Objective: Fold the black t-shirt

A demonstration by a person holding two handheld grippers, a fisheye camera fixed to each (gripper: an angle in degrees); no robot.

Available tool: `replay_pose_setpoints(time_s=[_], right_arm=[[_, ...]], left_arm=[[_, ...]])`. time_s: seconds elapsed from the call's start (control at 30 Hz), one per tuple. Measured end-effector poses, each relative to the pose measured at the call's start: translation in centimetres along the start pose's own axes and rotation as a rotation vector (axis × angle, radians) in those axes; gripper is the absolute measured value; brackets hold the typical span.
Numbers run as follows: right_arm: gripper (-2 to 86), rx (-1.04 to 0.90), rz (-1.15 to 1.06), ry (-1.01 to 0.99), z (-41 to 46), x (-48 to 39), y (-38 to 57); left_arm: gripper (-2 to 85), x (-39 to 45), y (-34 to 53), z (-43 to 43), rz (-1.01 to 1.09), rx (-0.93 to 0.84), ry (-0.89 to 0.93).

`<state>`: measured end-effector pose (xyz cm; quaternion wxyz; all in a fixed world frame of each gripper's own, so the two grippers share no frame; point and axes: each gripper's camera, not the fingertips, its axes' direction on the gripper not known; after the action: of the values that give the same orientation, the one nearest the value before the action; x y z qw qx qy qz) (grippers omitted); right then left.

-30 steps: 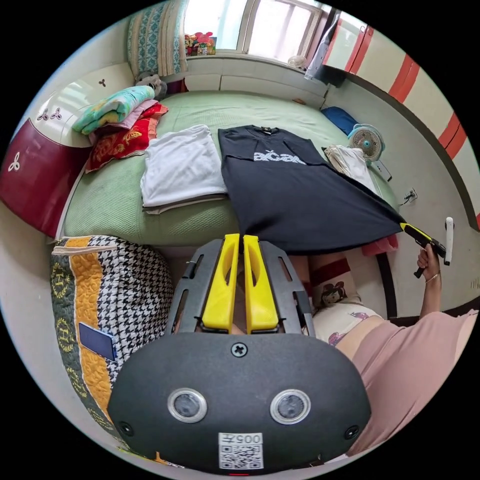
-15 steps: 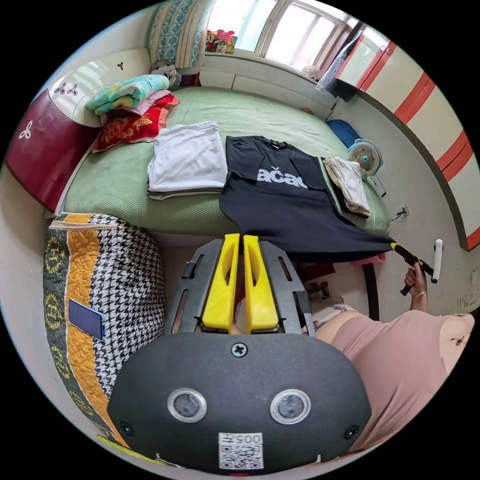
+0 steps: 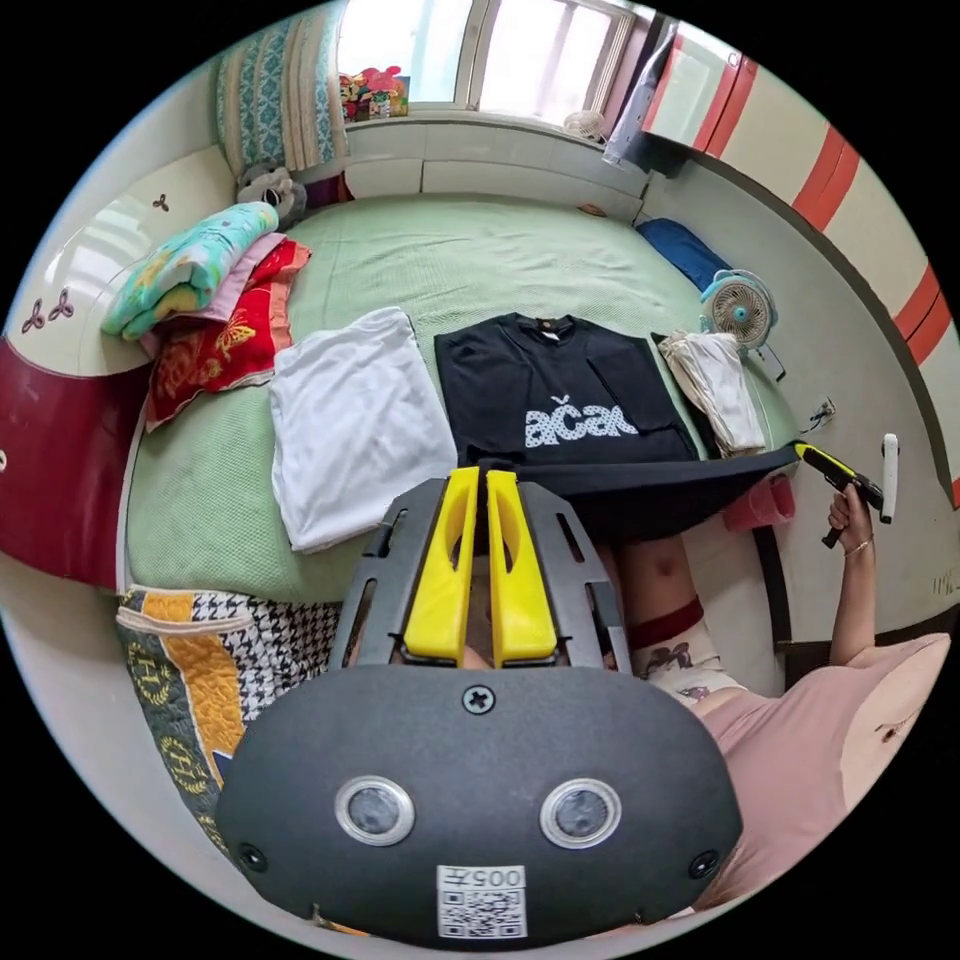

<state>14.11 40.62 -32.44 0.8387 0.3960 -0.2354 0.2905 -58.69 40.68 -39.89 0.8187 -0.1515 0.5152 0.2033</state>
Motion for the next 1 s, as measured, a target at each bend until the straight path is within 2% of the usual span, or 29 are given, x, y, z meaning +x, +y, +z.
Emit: replay_pose_setpoints(time_s=[0.2, 0.3, 0.4, 0.53, 0.6, 0.67, 0.83, 0.93, 1.0], right_arm=[[-1.3, -0.001, -0.075, 0.013, 5.2, -0.3, -10.5], [-0.3, 0.011, -0.079, -0.004, 9.1, -0.3, -17.4], [1.6, -0.022, -0.040, 0.004, 15.3, -0.5, -25.2], [6.6, -0.136, 0.153, -0.020, 25.3, 0.8, -32.7], [7.6, -0.161, 0.178, -0.008, 27.5, 1.1, -33.0], [8.2, -0.138, 0.096, -0.021, 28.5, 0.8, -30.9], [9.0, -0.182, -0.080, -0.086, 28.3, 1.0, -22.5], [10.2, -0.232, -0.114, -0.169, 27.7, 1.5, -17.7], [10.3, -0.244, -0.111, -0.149, 27.9, 1.8, -15.4]], left_arm=[[2.0, -3.3, -11.7, 5.5, 0.008, -0.057, 0.029], [3.0, -4.8, -18.5, 9.7, -0.025, -0.064, -0.018], [4.6, -6.8, -25.6, 15.2, -0.115, -0.081, -0.029], [7.2, -10.0, -31.3, 22.2, -0.293, -0.110, -0.067], [8.5, -10.5, -31.5, 24.1, -0.280, -0.127, 0.020], [8.8, -10.4, -30.6, 25.3, -0.227, -0.127, 0.060], [10.7, -8.5, -23.7, 26.4, -0.045, -0.199, 0.059], [11.3, -7.6, -19.3, 26.5, -0.009, -0.221, 0.069], [11.5, -7.3, -17.2, 26.8, 0.001, -0.230, 0.041]])
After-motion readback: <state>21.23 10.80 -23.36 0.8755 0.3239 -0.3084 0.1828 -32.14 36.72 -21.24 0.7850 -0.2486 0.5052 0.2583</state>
